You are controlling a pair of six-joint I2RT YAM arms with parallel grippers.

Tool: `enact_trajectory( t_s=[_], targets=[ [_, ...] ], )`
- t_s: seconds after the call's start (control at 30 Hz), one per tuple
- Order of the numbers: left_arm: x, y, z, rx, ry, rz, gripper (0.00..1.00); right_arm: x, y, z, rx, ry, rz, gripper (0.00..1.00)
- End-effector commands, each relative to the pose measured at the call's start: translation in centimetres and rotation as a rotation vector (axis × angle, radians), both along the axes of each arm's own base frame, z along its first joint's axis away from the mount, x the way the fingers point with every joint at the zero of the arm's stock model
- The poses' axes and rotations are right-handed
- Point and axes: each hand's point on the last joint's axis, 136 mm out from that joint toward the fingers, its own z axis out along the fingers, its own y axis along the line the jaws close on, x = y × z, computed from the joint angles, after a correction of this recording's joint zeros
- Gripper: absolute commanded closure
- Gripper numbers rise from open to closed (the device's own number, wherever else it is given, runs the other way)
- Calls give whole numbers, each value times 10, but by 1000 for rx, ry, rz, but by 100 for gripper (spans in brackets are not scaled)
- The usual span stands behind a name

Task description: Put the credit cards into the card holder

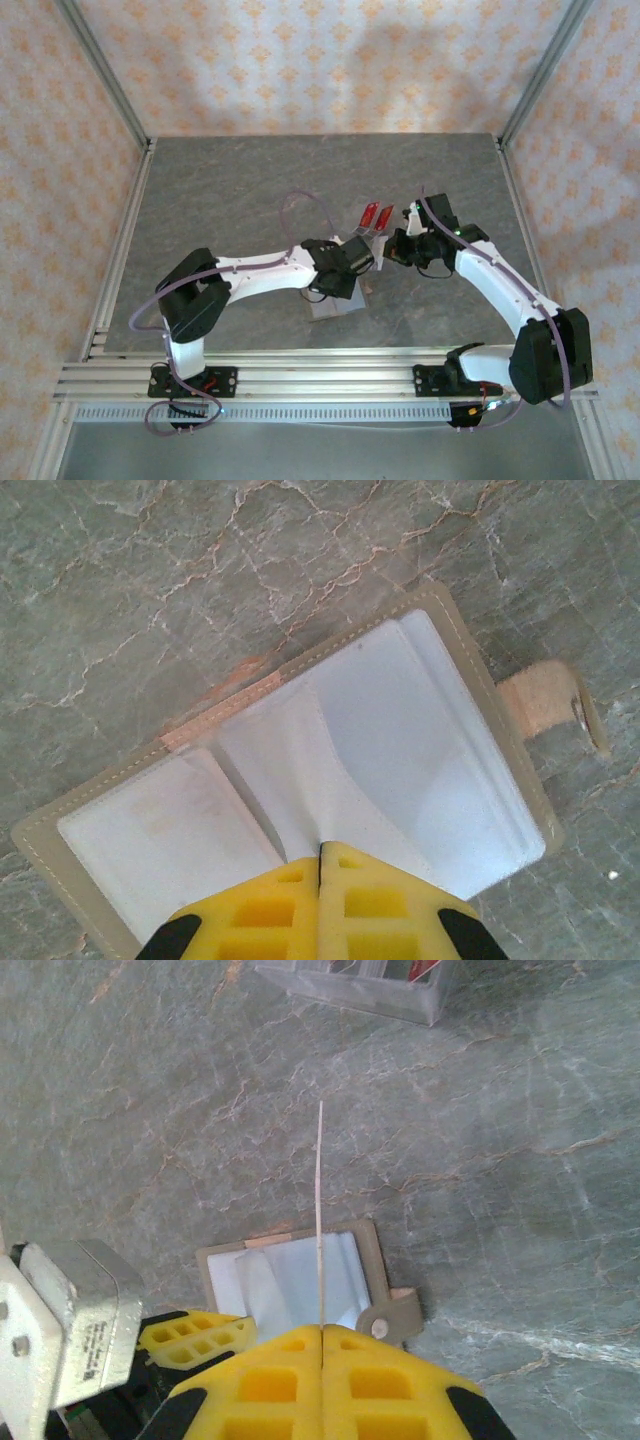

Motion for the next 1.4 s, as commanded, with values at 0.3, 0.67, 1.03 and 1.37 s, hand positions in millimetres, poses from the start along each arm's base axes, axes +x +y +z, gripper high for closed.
enact_trajectory(
  t_s=[0.3, 0.67, 1.03, 1.37],
  targets=[
    [-9, 17, -7, -55, 46, 65, 100, -2, 31, -2, 52, -25, 77, 100],
    [-11, 21, -12, -61, 38, 69, 100, -11, 47, -31, 41, 33, 110, 100],
    [-13, 26, -12, -69, 23, 73, 100, -20, 60, -49, 29, 73, 143, 100],
    [-14, 27, -14, -63, 23, 67, 100, -30, 65, -69, -28, 112, 170, 100]
  ],
)
